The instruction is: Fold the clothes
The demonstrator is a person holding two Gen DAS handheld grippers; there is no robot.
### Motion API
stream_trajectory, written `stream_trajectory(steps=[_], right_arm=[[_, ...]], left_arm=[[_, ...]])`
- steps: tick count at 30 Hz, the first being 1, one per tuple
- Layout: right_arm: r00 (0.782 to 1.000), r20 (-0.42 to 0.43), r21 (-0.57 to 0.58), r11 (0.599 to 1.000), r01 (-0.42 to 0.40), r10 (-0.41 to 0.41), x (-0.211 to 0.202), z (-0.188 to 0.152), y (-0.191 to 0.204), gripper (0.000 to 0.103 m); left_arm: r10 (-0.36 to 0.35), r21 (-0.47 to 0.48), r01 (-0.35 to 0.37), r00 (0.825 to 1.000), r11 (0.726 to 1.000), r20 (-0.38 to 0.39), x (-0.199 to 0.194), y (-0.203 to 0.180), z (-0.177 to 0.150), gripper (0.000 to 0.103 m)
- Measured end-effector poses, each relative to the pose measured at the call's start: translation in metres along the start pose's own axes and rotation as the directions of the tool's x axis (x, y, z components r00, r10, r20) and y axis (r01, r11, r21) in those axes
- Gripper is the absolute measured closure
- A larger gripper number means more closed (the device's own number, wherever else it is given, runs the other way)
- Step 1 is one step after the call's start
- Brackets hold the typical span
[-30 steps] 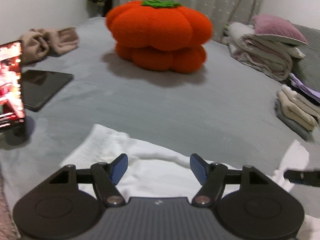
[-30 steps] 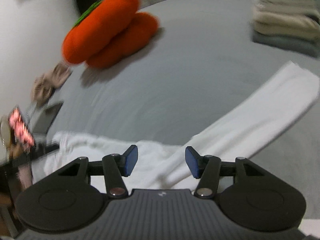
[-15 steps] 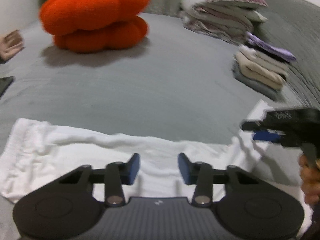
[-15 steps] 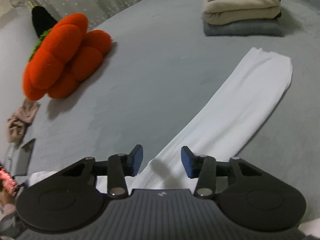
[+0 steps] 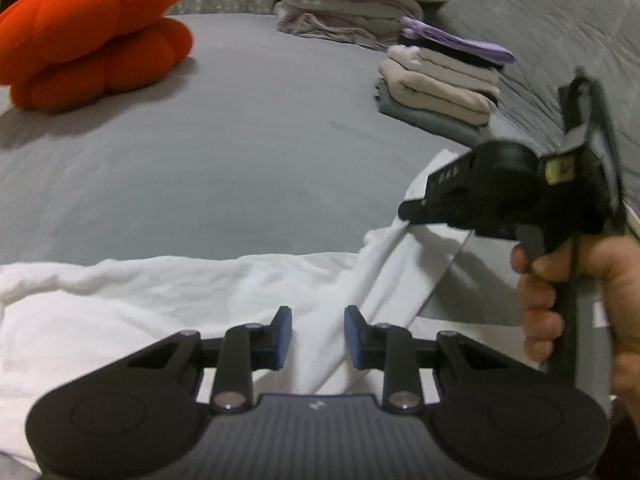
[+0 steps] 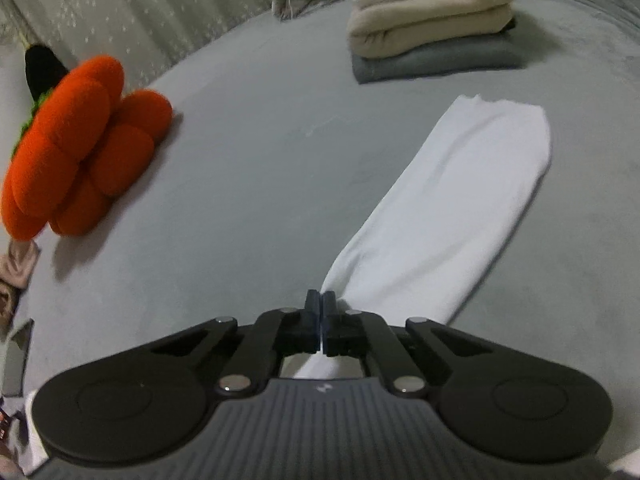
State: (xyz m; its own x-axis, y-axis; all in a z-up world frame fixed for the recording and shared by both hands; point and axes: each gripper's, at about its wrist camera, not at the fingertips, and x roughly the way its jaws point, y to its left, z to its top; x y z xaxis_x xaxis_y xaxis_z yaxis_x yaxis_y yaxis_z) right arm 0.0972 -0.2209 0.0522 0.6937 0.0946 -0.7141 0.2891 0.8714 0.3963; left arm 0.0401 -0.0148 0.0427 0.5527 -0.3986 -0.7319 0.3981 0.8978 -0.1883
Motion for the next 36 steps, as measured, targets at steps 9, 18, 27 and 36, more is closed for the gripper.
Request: stream_trajectory(steps=[9, 18, 27, 36], right_arm=[[0.992, 0.096, -0.056, 0.996, -0.073, 0.079, -0.073, -0.003, -0.024, 0.103], [0.996, 0.016, -0.146, 0.985, -0.089, 0.092, -0.090, -0.030, -0.049, 0.103], [0.990, -0.129, -0.181, 0.981, -0.071, 0.048, -0.069, -0.055, -0.078, 0.103], [0.994, -0.082, -0.161, 0.983, -0.084, 0.072, -0.071, -0.030, -0.076, 0.054]], left_arm=[[-0.032, 0.111, 0.031, 0.999, 0.993, 0.009, -0.005, -0.015, -0.006, 0.082], [-0.053, 0.175, 0.052, 0.999, 0.983, 0.004, -0.018, -0.016, -0.017, 0.083], [-0.096, 0.209, 0.094, 0.995, 0.973, -0.003, -0.014, -0.025, -0.020, 0.080], [-0.146, 0.297, 0.143, 0.989, 0.944, -0.015, -0.005, -0.049, -0.025, 0.062]])
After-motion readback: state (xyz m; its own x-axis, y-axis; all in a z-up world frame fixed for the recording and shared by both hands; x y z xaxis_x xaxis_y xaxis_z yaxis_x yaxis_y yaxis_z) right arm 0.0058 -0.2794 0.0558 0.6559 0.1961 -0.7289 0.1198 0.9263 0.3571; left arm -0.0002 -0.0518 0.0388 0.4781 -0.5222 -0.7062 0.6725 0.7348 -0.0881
